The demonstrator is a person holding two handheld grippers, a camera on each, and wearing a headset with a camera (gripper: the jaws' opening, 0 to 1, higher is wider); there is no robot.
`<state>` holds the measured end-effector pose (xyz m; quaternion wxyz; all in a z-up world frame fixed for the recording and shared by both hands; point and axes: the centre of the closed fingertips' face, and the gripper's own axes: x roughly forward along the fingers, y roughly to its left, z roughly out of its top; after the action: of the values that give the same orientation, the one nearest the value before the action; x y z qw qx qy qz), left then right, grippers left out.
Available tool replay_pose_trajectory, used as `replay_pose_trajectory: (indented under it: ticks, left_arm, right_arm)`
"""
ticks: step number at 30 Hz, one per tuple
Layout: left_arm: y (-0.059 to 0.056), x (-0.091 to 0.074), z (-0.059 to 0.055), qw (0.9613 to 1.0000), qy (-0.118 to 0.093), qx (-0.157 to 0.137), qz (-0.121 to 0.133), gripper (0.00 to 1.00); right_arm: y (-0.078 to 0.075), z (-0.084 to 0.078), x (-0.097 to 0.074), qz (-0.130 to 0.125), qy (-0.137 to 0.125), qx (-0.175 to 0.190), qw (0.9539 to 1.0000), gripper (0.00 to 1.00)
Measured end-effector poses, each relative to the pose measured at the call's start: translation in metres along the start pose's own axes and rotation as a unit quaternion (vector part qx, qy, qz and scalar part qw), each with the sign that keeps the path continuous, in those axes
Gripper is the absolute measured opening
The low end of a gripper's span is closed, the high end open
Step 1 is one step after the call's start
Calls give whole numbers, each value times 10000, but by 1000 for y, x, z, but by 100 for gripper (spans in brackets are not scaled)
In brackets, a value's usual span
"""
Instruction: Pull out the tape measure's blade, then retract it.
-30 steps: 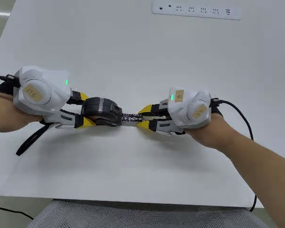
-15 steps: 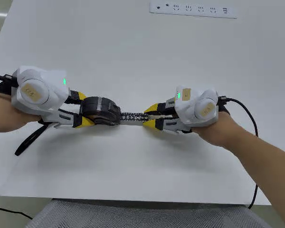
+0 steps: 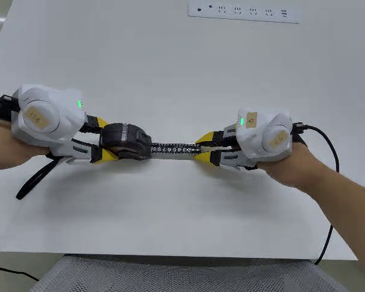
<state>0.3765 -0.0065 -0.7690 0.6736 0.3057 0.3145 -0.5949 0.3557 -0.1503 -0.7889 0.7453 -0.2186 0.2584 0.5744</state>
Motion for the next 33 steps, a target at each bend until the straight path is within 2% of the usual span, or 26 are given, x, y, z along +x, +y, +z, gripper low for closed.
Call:
replay_pose_trajectory:
  ticks: [33]
  left_arm:
    - [0, 0, 0, 10000, 29, -5, 7, 25]
  right_arm:
    - [-1, -29, -43, -188, 243, 100, 9995, 9]
